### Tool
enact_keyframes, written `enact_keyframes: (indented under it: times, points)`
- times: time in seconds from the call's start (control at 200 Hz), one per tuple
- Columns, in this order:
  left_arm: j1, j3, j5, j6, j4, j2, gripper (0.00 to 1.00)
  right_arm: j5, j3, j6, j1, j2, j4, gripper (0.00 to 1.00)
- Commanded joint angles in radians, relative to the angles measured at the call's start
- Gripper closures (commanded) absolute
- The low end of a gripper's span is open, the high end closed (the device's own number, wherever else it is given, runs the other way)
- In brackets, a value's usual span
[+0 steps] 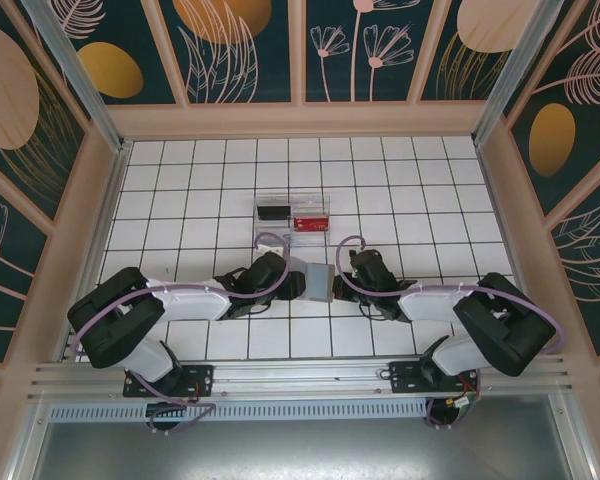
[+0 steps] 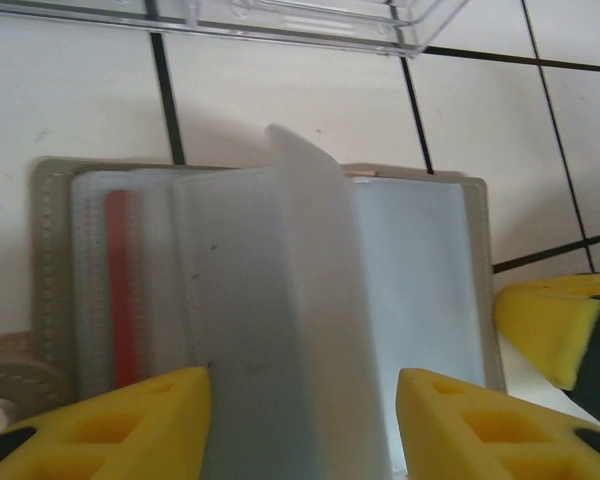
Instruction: Take the credit cards out of the card holder
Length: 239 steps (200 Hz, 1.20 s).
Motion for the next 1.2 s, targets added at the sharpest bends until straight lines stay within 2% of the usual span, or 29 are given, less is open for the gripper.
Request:
enact_keyframes:
  times: [0.0, 0.35, 0.731, 1.191]
  points:
    - [0.006, -0.005, 0.058, 0.021, 0.052, -0.025, 0.46, -0.012, 0.017, -0.014, -0.007, 0.021, 0.006, 0.98]
    - [0.005, 0.028, 0.093, 0.030, 0.055, -0.024, 0.43, -0.008, 0.019, -0.017, -0.007, 0.015, -0.002, 0.98]
    - [0.006, 0.029, -0.133, -0.018, -0.123, -0.062, 0.41, -0.005, 0.020, -0.022, -0.009, 0.012, -0.007, 0.98]
    - [0.007, 0.046, -0.081, -0.022, -0.099, 0.024, 0.42, -0.011, 0.019, -0.020, -0.009, 0.015, -0.004, 0.98]
